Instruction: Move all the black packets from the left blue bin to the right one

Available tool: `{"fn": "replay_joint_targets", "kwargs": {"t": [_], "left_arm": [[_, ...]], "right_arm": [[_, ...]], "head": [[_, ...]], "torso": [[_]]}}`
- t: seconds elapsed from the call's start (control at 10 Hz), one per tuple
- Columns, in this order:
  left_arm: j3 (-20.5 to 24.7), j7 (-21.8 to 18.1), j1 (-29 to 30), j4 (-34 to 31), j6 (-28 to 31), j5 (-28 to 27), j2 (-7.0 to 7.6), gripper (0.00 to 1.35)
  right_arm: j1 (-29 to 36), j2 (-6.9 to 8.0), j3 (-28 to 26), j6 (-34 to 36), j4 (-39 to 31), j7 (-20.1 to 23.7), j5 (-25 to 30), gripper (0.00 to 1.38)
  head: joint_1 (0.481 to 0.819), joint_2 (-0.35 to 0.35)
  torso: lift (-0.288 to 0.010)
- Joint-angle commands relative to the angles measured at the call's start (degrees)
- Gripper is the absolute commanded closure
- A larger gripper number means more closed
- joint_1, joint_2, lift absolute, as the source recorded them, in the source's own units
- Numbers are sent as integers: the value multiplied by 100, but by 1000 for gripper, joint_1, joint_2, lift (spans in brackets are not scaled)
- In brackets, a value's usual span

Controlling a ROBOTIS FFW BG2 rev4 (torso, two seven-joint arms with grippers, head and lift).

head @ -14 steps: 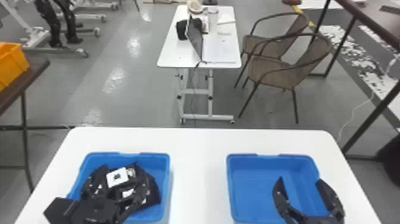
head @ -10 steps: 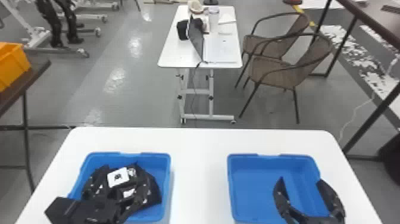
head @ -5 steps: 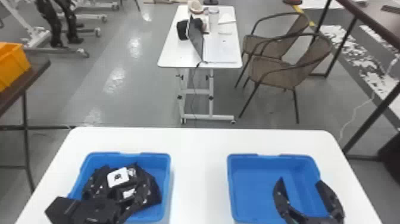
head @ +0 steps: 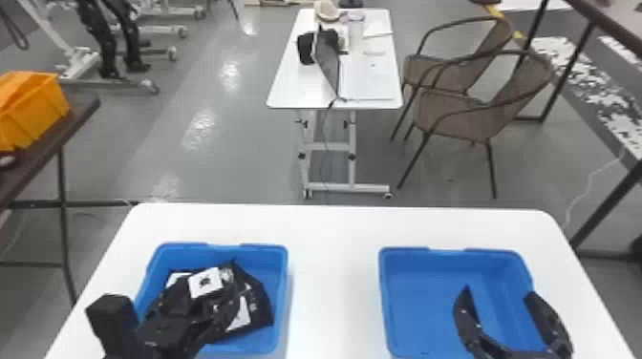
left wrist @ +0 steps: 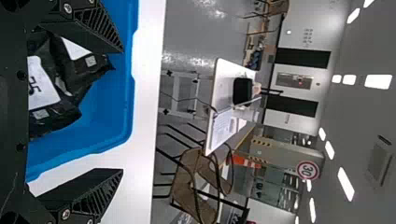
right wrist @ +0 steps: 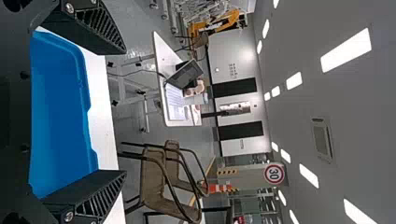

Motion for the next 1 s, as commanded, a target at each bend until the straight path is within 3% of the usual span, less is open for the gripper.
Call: {"fn": "replay_joint_targets", "kwargs": {"t": [0.0, 0.3, 0.6, 0.7, 0.9], "left_arm": [[178, -137, -196, 293, 474, 161, -103, 114], [476, -375, -469, 548, 1168, -226, -314, 148], [661, -471, -759, 557, 2073, -674, -297, 150], [740, -656, -987, 654, 2337, -1052, -270, 150], [854, -1605, -1576, 900, 2785, -2353, -191, 150]], "right_arm": [[-25, 5, 22, 8, 12, 0, -18, 98], [-43, 5, 40, 35, 29, 0, -44, 98], [-87, 5, 101, 35, 73, 0, -115, 98], [-104, 5, 110, 44, 82, 0, -123, 98], [-166, -18, 163, 44, 126, 0, -159, 98]], "head": [[695, 58], [695, 77], [695, 97], [695, 108], [695, 128]], "torso": [[0], [0], [0], [0], [0]]}}
